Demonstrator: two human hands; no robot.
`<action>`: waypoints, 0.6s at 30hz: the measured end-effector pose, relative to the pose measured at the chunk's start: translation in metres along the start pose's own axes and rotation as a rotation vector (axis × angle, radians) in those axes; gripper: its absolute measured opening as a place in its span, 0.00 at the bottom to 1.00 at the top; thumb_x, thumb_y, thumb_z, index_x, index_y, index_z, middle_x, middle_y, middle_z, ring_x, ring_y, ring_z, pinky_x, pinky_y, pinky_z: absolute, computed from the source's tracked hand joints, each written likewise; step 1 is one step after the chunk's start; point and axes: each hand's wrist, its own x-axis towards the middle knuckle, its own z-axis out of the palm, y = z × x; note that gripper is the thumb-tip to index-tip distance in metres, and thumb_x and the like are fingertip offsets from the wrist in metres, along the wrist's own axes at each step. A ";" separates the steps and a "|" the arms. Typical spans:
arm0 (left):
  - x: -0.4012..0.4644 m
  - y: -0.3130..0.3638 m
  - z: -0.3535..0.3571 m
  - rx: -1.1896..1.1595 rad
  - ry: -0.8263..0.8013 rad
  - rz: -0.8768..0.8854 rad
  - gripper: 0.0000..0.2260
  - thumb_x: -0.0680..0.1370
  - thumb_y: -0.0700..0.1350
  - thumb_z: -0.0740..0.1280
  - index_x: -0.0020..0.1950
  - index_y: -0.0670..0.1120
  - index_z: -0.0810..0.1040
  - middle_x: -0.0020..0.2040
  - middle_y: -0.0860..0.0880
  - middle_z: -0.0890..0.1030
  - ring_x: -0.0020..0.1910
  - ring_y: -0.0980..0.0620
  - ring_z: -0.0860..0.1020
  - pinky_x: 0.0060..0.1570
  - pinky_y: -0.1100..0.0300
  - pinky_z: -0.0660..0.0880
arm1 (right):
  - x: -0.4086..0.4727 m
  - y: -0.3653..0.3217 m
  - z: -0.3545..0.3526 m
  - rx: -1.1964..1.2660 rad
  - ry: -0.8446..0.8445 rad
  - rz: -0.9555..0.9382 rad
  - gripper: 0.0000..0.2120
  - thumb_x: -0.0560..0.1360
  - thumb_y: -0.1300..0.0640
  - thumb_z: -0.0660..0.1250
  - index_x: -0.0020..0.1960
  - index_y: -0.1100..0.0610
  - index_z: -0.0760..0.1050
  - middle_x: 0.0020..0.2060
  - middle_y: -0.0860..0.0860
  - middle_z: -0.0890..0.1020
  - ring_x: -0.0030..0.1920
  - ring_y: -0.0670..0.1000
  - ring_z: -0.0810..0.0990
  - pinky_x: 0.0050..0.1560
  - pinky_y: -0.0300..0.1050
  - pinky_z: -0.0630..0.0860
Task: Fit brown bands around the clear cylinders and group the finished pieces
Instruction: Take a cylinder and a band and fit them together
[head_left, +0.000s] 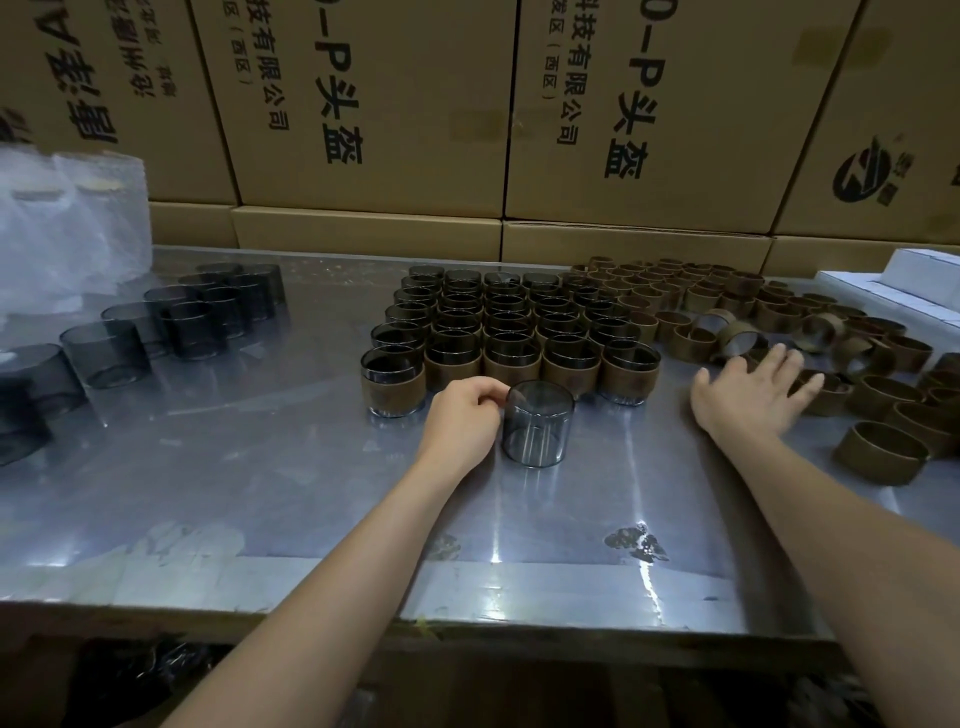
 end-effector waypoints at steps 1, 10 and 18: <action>0.000 0.000 0.000 0.001 -0.002 0.002 0.18 0.76 0.34 0.57 0.44 0.52 0.83 0.38 0.57 0.80 0.38 0.60 0.75 0.33 0.73 0.66 | 0.001 0.000 -0.001 -0.014 -0.026 0.018 0.25 0.81 0.46 0.53 0.71 0.61 0.67 0.77 0.61 0.51 0.77 0.60 0.44 0.73 0.61 0.38; -0.001 0.003 -0.002 0.008 -0.003 -0.005 0.18 0.76 0.34 0.57 0.45 0.51 0.83 0.38 0.56 0.80 0.38 0.59 0.75 0.33 0.70 0.68 | 0.000 0.001 0.000 -0.100 0.030 -0.023 0.22 0.81 0.52 0.54 0.68 0.65 0.70 0.70 0.61 0.66 0.73 0.60 0.56 0.74 0.59 0.43; -0.001 0.003 0.000 0.018 0.003 0.004 0.17 0.76 0.35 0.57 0.44 0.51 0.83 0.40 0.54 0.81 0.39 0.58 0.75 0.34 0.70 0.68 | -0.019 0.007 -0.001 0.157 0.202 -0.319 0.14 0.76 0.65 0.59 0.58 0.59 0.78 0.60 0.58 0.76 0.61 0.58 0.73 0.69 0.52 0.49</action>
